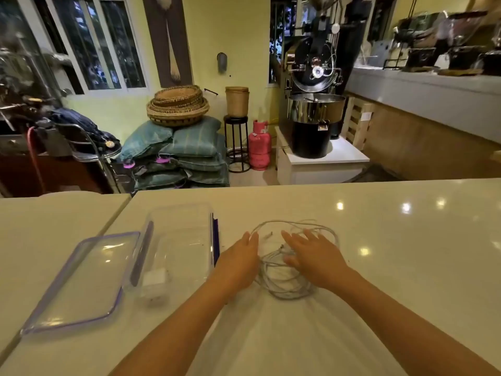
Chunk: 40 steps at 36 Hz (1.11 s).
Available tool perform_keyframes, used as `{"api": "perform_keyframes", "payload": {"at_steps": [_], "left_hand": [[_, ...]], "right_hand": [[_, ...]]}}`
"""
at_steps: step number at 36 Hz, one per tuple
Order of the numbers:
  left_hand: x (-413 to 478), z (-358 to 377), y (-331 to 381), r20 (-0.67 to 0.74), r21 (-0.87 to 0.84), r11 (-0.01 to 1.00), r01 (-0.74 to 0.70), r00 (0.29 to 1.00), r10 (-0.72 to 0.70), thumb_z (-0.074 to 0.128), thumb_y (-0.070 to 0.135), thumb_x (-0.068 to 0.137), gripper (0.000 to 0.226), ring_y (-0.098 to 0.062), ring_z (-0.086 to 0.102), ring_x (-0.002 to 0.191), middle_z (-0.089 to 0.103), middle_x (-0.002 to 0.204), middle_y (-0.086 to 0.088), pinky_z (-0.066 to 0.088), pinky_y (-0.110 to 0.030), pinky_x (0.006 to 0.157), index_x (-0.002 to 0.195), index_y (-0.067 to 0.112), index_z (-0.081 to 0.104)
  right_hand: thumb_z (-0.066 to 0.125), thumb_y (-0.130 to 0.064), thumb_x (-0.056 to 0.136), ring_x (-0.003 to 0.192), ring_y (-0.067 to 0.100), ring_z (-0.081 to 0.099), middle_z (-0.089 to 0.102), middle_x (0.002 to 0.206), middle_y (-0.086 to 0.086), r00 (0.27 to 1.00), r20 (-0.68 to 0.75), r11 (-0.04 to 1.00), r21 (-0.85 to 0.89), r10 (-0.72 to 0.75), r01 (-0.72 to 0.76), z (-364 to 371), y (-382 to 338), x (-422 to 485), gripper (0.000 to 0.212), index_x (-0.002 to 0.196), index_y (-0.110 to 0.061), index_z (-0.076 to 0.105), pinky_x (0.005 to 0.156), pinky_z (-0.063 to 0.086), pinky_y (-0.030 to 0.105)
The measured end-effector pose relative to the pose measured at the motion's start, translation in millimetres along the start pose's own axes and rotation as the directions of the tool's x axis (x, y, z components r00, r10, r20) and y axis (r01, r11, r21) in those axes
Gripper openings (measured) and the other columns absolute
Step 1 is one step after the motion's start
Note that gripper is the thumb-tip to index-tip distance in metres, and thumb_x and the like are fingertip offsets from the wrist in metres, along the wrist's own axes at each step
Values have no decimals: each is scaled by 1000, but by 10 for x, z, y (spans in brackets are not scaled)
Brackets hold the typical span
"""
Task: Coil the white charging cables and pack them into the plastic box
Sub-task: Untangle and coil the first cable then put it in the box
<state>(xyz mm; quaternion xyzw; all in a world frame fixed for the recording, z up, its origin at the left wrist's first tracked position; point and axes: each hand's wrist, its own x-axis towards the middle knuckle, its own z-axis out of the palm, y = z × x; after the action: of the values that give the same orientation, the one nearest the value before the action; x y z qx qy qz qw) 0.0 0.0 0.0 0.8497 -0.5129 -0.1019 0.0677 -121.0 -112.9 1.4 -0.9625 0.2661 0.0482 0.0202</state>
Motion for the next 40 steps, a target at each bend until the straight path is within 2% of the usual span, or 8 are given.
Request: {"api": "perform_keyframes", "payload": {"at_steps": [9,13,16,26,30,32,35,40], "left_hand": [[71,58,-24,-63,11,985,171,983,-170,37,-2,89,32,-29,60,97,59,113,-16,48,-35,71,121,1,42],[118,59,-31,-93,27,983,180,980,-177,40,-5,88,23,-14,43,57,48,71,-2,26,-21,44,107,2,52],[132,38,-18,-81,32,984,177,981,-174,41,-1,89,18,-16,41,61,28,61,2,21,-20,43,97,9,53],[229,2,-38,-88,-247,942,228,963,-256,40,-6,84,40,-9,27,51,30,60,2,20,-20,43,55,16,24],[300,-116,-43,-110,-398,897,190,961,-252,45,-6,82,36,-13,45,55,46,63,-2,44,-27,52,56,18,38],[315,-215,-12,-114,-491,859,145,967,-229,50,-4,84,21,-22,59,69,58,76,-12,54,-36,68,70,10,57],[285,-416,60,-141,-670,741,39,974,-178,55,1,87,11,-16,62,63,62,81,-11,53,-22,58,95,-1,62],[222,-789,199,-191,-798,591,-116,979,-66,56,-1,85,9,-11,61,58,58,67,-4,53,-17,53,80,7,58]], "right_hand": [[41,-38,94,127,23,41,51,136,4,1000,-17,998,-54,-13,12,58,-48,-5,48,137,-16,36,105,30,34],[42,-33,94,122,24,46,55,132,6,999,-20,996,-89,-29,27,79,-55,-1,45,133,-13,43,102,32,33],[44,-30,94,118,25,50,59,126,6,998,-44,994,-104,-37,32,98,-53,-11,38,127,-12,51,98,35,32],[40,-16,95,92,23,57,64,99,9,987,-154,994,-100,-52,36,68,-54,-51,25,103,-7,61,63,31,28],[39,-9,91,72,20,43,55,83,8,989,-146,995,-97,-13,-2,24,-45,-68,19,91,-12,58,45,15,21],[40,-9,91,71,19,43,58,84,8,989,-145,997,-81,2,-14,2,-33,-78,18,92,-11,58,45,15,21],[37,-18,93,77,22,53,59,87,6,980,-196,1000,11,25,-23,-61,-23,-92,18,90,-14,54,51,28,26],[48,-30,91,103,17,60,66,111,0,957,-256,916,401,135,-22,-282,-8,-114,30,118,-18,58,84,47,29]]}}
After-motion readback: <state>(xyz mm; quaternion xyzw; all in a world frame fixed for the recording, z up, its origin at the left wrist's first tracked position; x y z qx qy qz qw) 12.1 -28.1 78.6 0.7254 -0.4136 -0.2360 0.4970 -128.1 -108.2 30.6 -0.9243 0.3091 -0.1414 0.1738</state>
